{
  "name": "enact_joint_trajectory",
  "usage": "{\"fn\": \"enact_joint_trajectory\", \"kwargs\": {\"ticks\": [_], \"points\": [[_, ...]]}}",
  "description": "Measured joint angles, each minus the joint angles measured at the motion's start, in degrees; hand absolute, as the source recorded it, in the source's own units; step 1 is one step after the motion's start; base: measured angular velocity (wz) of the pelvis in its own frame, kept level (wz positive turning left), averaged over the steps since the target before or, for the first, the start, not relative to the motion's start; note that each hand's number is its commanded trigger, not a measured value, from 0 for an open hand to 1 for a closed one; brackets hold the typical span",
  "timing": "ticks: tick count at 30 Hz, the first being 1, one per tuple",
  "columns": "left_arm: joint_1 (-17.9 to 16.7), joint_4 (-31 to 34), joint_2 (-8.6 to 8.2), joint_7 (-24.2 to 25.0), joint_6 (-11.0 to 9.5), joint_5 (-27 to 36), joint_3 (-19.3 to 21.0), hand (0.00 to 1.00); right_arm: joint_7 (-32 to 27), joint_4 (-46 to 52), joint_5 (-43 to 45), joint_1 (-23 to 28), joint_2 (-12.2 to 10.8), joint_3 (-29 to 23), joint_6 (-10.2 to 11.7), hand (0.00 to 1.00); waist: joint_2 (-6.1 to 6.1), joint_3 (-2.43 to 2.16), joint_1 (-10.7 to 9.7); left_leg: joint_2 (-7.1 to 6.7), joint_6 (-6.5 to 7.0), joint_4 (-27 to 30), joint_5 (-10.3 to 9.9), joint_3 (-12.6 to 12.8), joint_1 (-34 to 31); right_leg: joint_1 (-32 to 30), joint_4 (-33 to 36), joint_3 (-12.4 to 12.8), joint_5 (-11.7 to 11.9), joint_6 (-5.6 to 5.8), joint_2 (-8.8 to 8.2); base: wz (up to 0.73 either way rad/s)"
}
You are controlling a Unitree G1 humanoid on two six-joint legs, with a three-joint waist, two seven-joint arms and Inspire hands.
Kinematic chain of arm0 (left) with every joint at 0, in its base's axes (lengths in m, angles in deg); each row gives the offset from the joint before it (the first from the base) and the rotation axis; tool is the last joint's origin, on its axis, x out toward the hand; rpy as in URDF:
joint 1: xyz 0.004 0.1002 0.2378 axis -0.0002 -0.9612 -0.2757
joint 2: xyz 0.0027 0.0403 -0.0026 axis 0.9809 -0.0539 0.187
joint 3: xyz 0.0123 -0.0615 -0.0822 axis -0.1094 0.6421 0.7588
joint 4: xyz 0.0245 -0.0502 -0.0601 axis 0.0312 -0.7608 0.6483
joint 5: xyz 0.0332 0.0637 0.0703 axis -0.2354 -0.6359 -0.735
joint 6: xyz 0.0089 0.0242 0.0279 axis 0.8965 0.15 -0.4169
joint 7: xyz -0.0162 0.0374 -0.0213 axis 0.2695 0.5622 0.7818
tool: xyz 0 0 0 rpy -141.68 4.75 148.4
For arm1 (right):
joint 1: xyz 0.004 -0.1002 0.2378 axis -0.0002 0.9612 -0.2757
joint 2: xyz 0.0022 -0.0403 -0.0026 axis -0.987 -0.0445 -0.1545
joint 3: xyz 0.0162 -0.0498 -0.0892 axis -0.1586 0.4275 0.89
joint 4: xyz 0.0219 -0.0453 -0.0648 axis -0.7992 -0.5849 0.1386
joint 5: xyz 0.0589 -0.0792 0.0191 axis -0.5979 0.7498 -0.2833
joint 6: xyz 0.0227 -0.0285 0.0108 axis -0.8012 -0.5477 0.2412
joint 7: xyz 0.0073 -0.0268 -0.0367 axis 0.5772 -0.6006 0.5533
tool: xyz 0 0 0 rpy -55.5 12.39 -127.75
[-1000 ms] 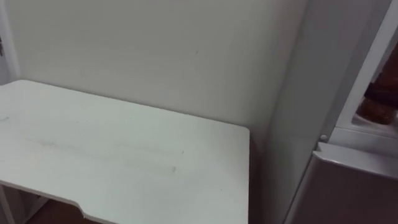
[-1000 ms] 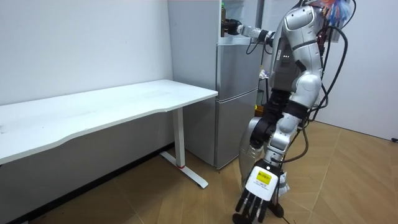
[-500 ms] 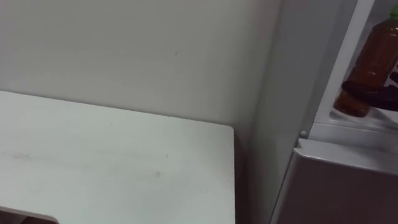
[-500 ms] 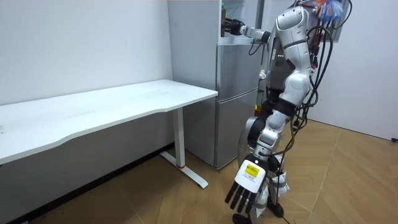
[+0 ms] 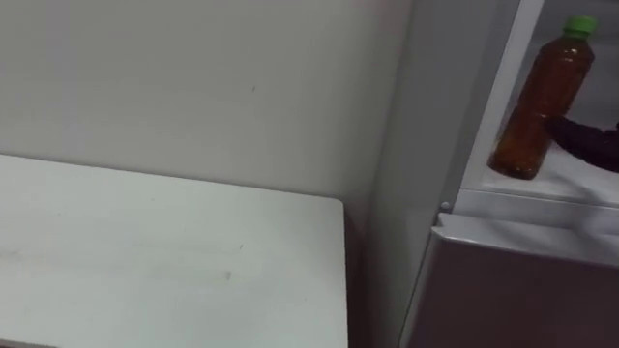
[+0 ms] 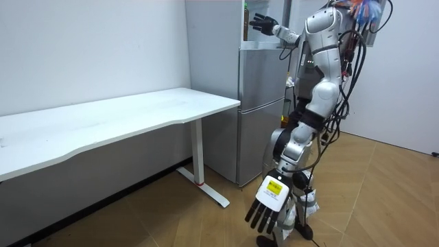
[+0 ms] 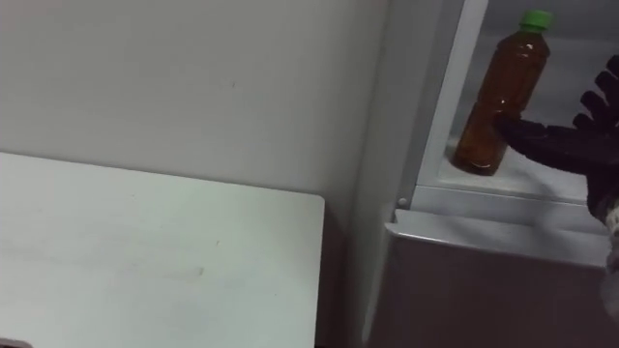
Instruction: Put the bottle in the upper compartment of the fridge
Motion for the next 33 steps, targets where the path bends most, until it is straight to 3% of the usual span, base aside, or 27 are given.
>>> {"fn": "enact_joint_trajectory", "kwargs": {"ticks": [5, 8, 15, 17, 21, 29, 32, 33], "points": [[1.3, -2.1, -0.77, -0.9, -1.0, 1.7, -2.4, 0.00, -1.4, 8.7, 7.0, 7.1, -4.2, -0.3, 1.1, 0.00, 1.53, -0.50, -0.1, 0.22, 0.06, -0.4, 0.0, 2.2, 0.3, -1.7, 0.9, 2.4, 0.2, -0.09, 0.12, -0.23], [2.2, -3.9, -0.96, -2.1, -1.6, 2.0, -3.3, 0.00, -2.5, 13.3, 8.0, 11.0, -6.7, -0.4, 2.5, 0.00, 2.28, -0.41, -1.1, 0.30, 0.05, -0.9, 0.0, 2.7, 0.3, -2.1, 1.2, 2.7, 0.3, -0.11, 0.14, -0.12], [2.3, -4.6, -1.54, -2.2, -4.8, 2.7, -3.7, 0.00, -3.0, 20.9, 7.0, 15.8, -8.9, -2.5, 5.8, 0.00, 3.05, -0.06, -2.4, 0.42, 0.04, -1.6, 0.0, 4.1, 0.7, -2.8, 1.1, 3.7, 0.3, -0.12, 0.22, -0.10], [2.2, -5.1, -1.54, -2.5, -5.4, 2.7, -4.3, 0.00, -2.3, 24.3, 2.8, 16.8, -9.0, -2.5, 8.0, 0.00, 3.47, -0.18, -2.8, 0.43, 0.02, -2.1, 0.0, 4.6, 1.0, -3.0, 1.1, 4.2, 0.2, -0.10, 0.27, -0.13], [2.2, -5.1, -1.54, -3.5, -6.3, 2.7, -5.1, 0.00, 0.1, 26.3, -3.5, 18.2, -9.3, -2.4, 9.5, 0.00, 3.69, -0.28, -3.0, 0.55, -0.08, -2.2, -0.3, 5.4, 1.3, -3.1, 1.1, 5.0, 0.2, -0.07, 0.41, -0.12], [2.5, -5.2, -1.73, -3.8, -8.5, 2.7, -5.9, 0.00, 5.5, 26.2, -5.6, 25.7, -16.5, -2.4, 11.7, 0.00, 4.72, -0.26, -3.0, 1.04, -0.25, -2.1, -0.7, 6.6, 1.2, -3.9, 1.8, 6.1, 0.3, -0.14, 0.74, -0.09], [2.8, -5.2, -2.10, -4.9, -9.0, 2.7, -6.3, 0.00, 6.1, 25.6, -5.2, 30.4, -19.3, -2.1, 11.8, 0.00, 5.72, 0.15, -3.3, 1.02, -0.21, -2.0, -0.8, 7.1, 1.1, -4.2, 1.8, 6.8, 0.2, -0.12, 0.77, -0.08], [2.8, -5.2, -2.18, -5.1, -9.0, 2.7, -6.3, 0.00, 6.2, 25.4, -5.2, 31.3, -19.7, -2.1, 11.8, 0.00, 5.99, 0.09, -3.4, 1.00, -0.20, -2.0, -0.9, 7.2, 1.1, -4.2, 1.8, 6.9, 0.2, -0.09, 0.77, -0.05]]}}
